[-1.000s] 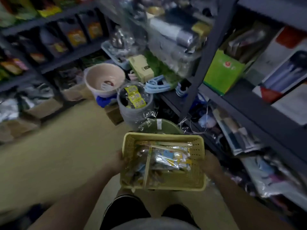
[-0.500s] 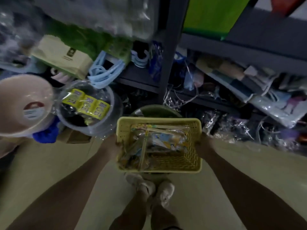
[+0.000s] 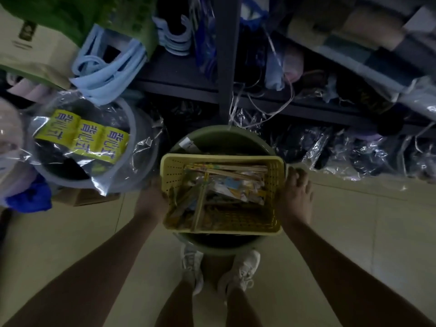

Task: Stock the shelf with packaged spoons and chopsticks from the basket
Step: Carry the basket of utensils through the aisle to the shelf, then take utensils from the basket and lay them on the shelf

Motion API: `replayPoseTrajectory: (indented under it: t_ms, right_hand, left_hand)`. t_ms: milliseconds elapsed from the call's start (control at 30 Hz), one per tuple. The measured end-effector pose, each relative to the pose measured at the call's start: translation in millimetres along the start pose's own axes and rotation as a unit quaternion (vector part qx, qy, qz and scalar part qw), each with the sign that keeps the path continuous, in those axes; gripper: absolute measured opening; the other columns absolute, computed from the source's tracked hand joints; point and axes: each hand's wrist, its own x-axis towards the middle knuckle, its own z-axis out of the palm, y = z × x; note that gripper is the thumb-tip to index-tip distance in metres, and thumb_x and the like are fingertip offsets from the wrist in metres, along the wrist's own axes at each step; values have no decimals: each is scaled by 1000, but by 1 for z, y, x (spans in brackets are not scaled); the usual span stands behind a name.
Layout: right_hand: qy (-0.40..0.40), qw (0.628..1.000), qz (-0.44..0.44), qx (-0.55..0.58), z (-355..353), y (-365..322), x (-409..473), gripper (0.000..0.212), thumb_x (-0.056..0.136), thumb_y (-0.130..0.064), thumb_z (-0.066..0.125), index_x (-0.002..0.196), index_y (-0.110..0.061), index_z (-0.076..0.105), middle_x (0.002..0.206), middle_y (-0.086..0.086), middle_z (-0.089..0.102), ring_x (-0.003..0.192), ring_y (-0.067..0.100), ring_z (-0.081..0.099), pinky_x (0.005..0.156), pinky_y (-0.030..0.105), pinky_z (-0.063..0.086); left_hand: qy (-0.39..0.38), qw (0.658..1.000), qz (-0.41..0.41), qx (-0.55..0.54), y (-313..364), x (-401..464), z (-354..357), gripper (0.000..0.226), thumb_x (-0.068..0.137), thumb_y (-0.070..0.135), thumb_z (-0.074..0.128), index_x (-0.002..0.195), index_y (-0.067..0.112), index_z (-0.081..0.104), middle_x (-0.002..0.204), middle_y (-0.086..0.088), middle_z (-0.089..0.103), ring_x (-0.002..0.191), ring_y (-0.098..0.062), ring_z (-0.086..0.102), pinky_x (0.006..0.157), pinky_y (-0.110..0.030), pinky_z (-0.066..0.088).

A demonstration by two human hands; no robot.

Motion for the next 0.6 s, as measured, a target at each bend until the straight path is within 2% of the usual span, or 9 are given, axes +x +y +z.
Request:
replayPoseTrajectory:
  t_ms: [67, 133, 200, 233, 300, 367, 467, 533, 600]
  right_hand:
    - [-15, 994, -105, -12, 6, -13, -10, 58, 89, -17, 50, 143, -13, 28, 150, 16, 28, 136, 34, 28, 109, 46, 32]
    - [-98, 977, -182, -42, 26, -27, -12, 50, 91, -16, 46, 140, -15, 34, 149, 11, 30, 138, 29, 28, 110, 42, 32]
    - [-140, 956, -242, -90, 53, -38, -1, 50, 91, -15, 45, 139, -16, 32, 151, 9, 28, 141, 28, 25, 113, 43, 28]
    - [-142, 949, -260, -108, 64, -42, 10, 53, 91, -14, 46, 141, -16, 29, 152, 9, 26, 142, 27, 22, 115, 44, 24]
    - [-145, 952, -239, -122, 82, -49, 36, 60, 92, -17, 47, 145, -17, 20, 155, 6, 21, 144, 25, 18, 116, 45, 21]
    - [-164, 956, -198, -139, 96, -50, 58, 65, 93, -29, 46, 148, -18, 13, 157, 4, 17, 145, 24, 15, 116, 45, 19]
    - [-170, 930, -223, -238, 112, -44, 70, 75, 86, -43, 56, 145, -15, 19, 151, 9, 25, 140, 30, 22, 112, 49, 23]
    - [-179, 916, -224, -279, 121, -39, 67, 66, 86, -35, 58, 140, -14, 28, 144, 11, 34, 133, 33, 31, 105, 48, 32]
    - [-180, 915, -209, -295, 126, -36, 65, 55, 88, -25, 55, 138, -13, 32, 141, 13, 40, 129, 34, 38, 102, 48, 37]
  left_hand:
    - [61, 996, 61, 30, 5, -7, 2, 64, 77, 0, 53, 137, 2, 32, 142, -24, 37, 126, -43, 38, 100, -51, 37]
    - [79, 984, 153, 37, 12, -13, 6, 68, 73, 0, 59, 136, 8, 34, 141, -24, 36, 124, -43, 40, 100, -54, 40]
    - [38, 973, 226, 32, 14, -14, 16, 58, 74, 4, 60, 129, 12, 44, 134, -20, 45, 121, -41, 46, 96, -55, 45]
    - [5, 971, 236, 27, 16, -12, 20, 53, 77, 8, 58, 128, 12, 47, 133, -18, 47, 121, -38, 46, 97, -53, 45]
    - [-55, 975, 214, 21, 18, -6, 30, 47, 86, 23, 46, 133, 13, 46, 137, -13, 47, 125, -33, 45, 102, -47, 42]
    - [-118, 979, 167, 0, 19, 2, 42, 47, 95, 35, 34, 138, 18, 36, 144, -12, 41, 129, -31, 42, 106, -42, 38]
    - [-196, 977, 75, -26, 24, 21, 59, 62, 91, 47, 35, 142, 13, 28, 151, -16, 28, 139, -33, 27, 114, -44, 25]
    - [-227, 973, 42, -3, 28, 30, 66, 65, 85, 54, 33, 134, 12, 40, 137, -19, 46, 126, -32, 44, 106, -42, 36]
    - [-263, 964, 6, 42, 34, 35, 72, 55, 88, 52, 38, 127, 13, 43, 110, -14, 63, 101, -28, 61, 89, -38, 48]
